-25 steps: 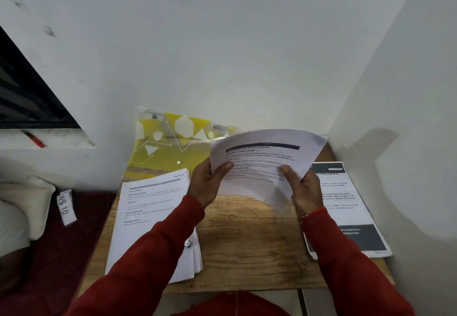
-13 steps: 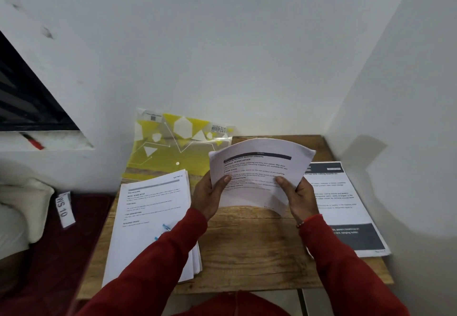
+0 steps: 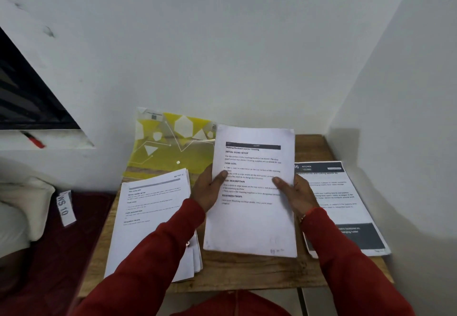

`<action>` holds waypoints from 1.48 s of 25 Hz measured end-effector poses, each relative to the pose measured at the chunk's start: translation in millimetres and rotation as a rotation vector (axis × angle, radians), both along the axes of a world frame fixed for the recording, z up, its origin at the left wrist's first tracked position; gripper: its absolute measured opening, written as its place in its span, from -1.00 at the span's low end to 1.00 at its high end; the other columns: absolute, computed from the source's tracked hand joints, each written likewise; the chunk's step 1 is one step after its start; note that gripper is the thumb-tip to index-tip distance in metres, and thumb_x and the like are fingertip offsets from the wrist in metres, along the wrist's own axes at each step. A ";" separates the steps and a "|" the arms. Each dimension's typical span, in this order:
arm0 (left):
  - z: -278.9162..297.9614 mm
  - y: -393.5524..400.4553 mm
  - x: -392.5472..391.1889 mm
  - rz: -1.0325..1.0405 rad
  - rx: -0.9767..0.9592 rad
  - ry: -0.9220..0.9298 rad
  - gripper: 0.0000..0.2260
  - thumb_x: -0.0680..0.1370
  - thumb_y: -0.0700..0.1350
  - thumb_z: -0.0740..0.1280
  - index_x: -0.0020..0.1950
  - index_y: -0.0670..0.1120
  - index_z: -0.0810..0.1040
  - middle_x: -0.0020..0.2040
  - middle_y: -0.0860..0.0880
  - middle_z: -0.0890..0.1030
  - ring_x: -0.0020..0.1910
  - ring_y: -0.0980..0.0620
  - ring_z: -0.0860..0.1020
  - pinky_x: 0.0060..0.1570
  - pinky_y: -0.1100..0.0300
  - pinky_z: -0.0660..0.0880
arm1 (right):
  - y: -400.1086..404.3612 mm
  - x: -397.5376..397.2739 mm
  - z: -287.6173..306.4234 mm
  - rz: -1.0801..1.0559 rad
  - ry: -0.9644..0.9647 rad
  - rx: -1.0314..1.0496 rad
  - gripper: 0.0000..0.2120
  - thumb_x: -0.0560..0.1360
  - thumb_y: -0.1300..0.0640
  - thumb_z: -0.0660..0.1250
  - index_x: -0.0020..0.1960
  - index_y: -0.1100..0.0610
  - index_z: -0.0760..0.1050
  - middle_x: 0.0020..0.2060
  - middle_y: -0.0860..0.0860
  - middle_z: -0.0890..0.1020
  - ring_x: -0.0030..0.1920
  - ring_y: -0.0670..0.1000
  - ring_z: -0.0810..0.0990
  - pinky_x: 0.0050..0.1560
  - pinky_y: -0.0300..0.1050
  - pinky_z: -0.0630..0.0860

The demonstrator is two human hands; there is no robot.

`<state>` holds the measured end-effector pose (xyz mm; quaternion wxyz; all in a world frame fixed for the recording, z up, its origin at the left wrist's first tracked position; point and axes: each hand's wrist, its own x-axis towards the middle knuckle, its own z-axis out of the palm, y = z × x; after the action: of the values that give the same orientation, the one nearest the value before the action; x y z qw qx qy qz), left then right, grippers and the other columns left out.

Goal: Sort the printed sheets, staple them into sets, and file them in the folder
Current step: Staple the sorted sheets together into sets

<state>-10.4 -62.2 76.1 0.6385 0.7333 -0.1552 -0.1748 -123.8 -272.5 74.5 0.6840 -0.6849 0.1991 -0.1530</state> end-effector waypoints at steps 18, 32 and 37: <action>-26.9 -1.2 -40.7 0.172 -0.036 -0.121 -0.68 0.59 0.02 0.25 0.32 -0.05 0.43 0.11 0.01 0.62 0.06 0.13 0.61 0.03 0.09 0.60 | 29.1 -15.4 -16.1 -0.192 -0.055 -0.027 -0.83 0.55 0.17 0.34 0.10 -0.03 0.53 0.00 -0.12 0.66 0.02 -0.15 0.62 -0.05 -0.30 0.55; -76.1 8.8 -13.1 -0.046 0.287 0.374 -0.67 0.58 -0.15 0.34 0.34 -0.16 0.50 0.28 -0.12 0.57 0.20 -0.14 0.57 0.28 -0.10 0.46 | -4.0 -11.8 -51.8 0.087 0.516 -0.063 -0.72 0.43 0.19 0.48 0.14 0.10 0.59 0.01 0.04 0.68 -0.05 0.05 0.66 0.07 -0.06 0.56; -88.8 7.1 -26.1 0.024 0.270 0.474 -0.75 0.61 -0.12 0.30 0.27 -0.12 0.54 0.21 -0.11 0.60 0.14 -0.16 0.59 0.24 -0.10 0.49 | -0.4 -17.1 -56.0 0.081 0.515 -0.104 -0.78 0.46 0.26 0.43 0.08 0.07 0.57 0.03 0.05 0.67 -0.03 0.06 0.63 0.04 -0.11 0.53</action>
<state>-36.5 -55.1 -12.7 0.5557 0.7522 0.0321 -0.3528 -141.0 -272.9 18.5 0.5803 -0.7428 0.3310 0.0437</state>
